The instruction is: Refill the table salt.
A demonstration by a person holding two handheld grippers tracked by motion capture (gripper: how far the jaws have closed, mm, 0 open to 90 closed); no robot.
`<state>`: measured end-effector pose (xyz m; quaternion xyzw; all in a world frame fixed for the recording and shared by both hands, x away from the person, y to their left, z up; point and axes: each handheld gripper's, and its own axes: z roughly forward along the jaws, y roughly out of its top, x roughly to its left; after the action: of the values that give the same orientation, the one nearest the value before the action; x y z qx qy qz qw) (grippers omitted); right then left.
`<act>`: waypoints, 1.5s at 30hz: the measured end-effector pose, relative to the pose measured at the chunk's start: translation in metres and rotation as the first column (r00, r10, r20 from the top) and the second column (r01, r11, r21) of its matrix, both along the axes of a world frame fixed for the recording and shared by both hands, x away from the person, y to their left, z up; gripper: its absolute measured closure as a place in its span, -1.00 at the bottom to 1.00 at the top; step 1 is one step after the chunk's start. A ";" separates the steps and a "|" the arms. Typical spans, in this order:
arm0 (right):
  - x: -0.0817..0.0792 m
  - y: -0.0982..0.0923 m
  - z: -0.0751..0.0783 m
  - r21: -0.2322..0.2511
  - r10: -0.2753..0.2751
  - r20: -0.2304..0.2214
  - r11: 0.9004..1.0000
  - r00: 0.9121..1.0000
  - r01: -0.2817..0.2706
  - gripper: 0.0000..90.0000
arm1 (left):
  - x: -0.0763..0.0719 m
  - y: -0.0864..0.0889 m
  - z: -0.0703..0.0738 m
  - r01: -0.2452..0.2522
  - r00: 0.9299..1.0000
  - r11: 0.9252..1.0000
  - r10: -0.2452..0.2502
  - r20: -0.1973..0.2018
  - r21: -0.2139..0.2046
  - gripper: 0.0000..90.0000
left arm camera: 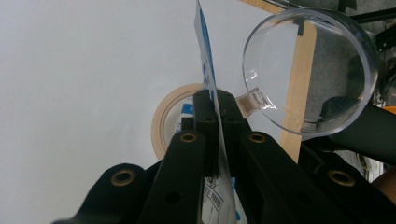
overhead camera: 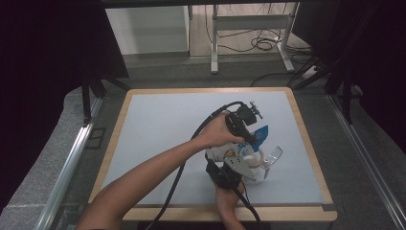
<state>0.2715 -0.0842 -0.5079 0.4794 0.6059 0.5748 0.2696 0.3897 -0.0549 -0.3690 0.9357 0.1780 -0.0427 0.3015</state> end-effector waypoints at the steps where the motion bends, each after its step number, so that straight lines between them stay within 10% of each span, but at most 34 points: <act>1: -0.001 0.000 -0.001 -0.014 0.001 0.000 1.000 1.000 -0.001 0.16 | 0.000 0.002 0.001 0.005 1.000 1.000 -0.005 0.004 0.002 1.00; 30: -0.009 -0.027 -0.015 -0.138 0.063 -0.105 0.987 0.993 -0.077 -0.16 | -0.006 0.041 0.008 -0.015 1.000 0.987 0.016 0.005 -0.161 1.00; 45: -0.017 -0.036 -0.017 -0.158 0.035 -0.070 0.986 0.997 -0.045 -0.02 | -0.011 0.063 0.008 -0.044 0.999 0.974 0.047 0.012 -0.220 1.00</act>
<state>0.2545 -0.1203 -0.5245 0.4630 0.6682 0.5133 0.2751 0.3783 0.0084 -0.3606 0.8926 0.1910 -0.0473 0.4055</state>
